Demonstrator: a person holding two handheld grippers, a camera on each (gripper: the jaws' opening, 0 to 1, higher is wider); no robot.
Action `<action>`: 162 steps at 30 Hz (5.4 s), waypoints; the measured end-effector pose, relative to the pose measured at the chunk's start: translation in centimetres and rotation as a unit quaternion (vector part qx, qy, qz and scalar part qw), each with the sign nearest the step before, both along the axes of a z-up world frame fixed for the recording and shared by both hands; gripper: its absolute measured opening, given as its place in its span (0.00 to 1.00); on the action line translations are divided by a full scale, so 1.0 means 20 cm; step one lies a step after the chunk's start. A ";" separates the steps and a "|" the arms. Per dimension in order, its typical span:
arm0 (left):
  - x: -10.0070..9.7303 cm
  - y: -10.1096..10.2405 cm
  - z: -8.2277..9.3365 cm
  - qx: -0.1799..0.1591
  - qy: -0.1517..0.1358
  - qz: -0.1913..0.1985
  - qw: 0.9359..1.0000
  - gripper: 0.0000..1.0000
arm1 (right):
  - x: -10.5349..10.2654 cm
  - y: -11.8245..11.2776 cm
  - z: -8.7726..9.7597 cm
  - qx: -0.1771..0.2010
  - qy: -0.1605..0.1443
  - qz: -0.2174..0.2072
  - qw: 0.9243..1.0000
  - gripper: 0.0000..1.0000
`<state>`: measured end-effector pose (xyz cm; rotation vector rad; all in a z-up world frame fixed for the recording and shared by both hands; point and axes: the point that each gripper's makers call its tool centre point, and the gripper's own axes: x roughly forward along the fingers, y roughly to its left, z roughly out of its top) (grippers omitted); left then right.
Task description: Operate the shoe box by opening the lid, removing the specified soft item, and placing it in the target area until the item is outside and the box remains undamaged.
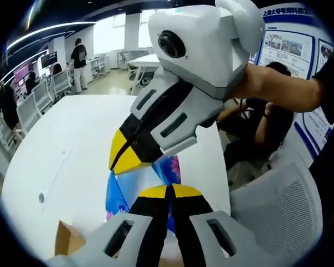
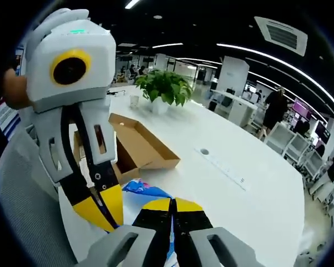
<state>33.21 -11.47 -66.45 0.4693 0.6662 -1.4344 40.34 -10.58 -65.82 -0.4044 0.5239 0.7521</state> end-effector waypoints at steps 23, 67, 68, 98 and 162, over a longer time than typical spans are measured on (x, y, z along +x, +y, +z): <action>-0.03 -0.45 -0.15 0.015 0.020 -0.056 0.998 0.00 | -0.03 -0.49 -0.14 -0.011 0.023 -0.065 0.998 0.00; 0.13 -0.79 -0.54 0.036 0.046 -0.065 0.996 0.00 | 0.14 -0.82 -0.54 -0.035 0.098 -0.095 0.990 0.00; 0.13 -0.79 -0.55 0.038 0.048 -0.064 0.996 0.00 | 0.14 -0.82 -0.54 -0.035 0.099 -0.095 0.990 0.00; 0.15 -0.76 -0.53 0.022 0.036 -0.043 0.998 0.04 | 0.13 -0.82 -0.60 -0.054 0.114 -0.114 0.985 0.00; 0.17 0.36 0.20 -0.100 -0.024 0.133 0.986 0.75 | -0.23 -0.19 0.02 0.037 0.058 -0.078 0.995 0.65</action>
